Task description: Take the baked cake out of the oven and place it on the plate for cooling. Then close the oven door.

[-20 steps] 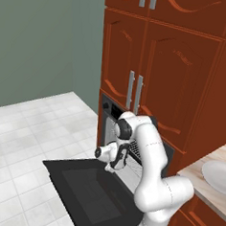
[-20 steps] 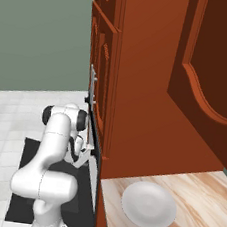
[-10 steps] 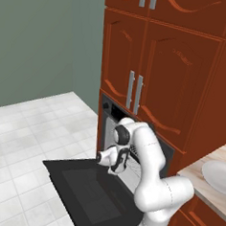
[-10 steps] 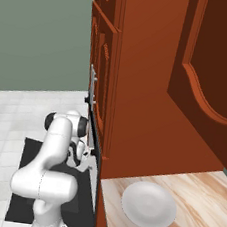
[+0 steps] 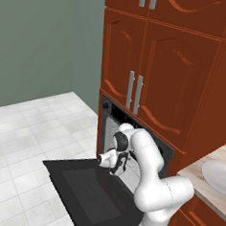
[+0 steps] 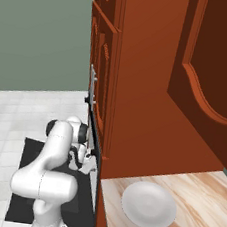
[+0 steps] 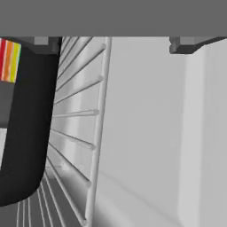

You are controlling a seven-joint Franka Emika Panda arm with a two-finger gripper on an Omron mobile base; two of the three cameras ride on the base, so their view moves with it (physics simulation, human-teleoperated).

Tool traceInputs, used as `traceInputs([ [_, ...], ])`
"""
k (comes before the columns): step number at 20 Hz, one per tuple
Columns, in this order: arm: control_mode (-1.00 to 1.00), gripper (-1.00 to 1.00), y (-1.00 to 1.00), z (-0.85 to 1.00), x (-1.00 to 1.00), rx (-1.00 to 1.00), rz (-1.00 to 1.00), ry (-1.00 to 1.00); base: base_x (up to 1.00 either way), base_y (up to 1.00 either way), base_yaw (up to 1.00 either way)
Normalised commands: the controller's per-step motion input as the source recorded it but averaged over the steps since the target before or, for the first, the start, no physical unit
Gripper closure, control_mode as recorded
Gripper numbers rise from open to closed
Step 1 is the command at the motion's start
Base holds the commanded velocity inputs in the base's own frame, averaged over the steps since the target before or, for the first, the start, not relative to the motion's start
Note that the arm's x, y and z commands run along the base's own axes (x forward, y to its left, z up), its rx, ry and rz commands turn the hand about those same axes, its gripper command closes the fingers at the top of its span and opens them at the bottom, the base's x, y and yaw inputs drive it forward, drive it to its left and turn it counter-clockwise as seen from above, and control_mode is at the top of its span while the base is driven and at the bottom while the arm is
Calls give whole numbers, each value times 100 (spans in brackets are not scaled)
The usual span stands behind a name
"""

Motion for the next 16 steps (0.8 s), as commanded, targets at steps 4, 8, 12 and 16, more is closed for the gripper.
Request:
traceInputs([
  [4, -100, -100, -16, -26, 18, -5, 0, 5, 0, 0, 0],
  [8, -100, -100, -14, -29, 20, -2, 0, 7, 0, 0, 0],
  [12, -100, -100, -10, -28, 21, 0, 0, 9, 0, 0, 0],
  [16, -100, -100, -7, -25, 18, 0, 0, 5, 0, 0, 0],
])
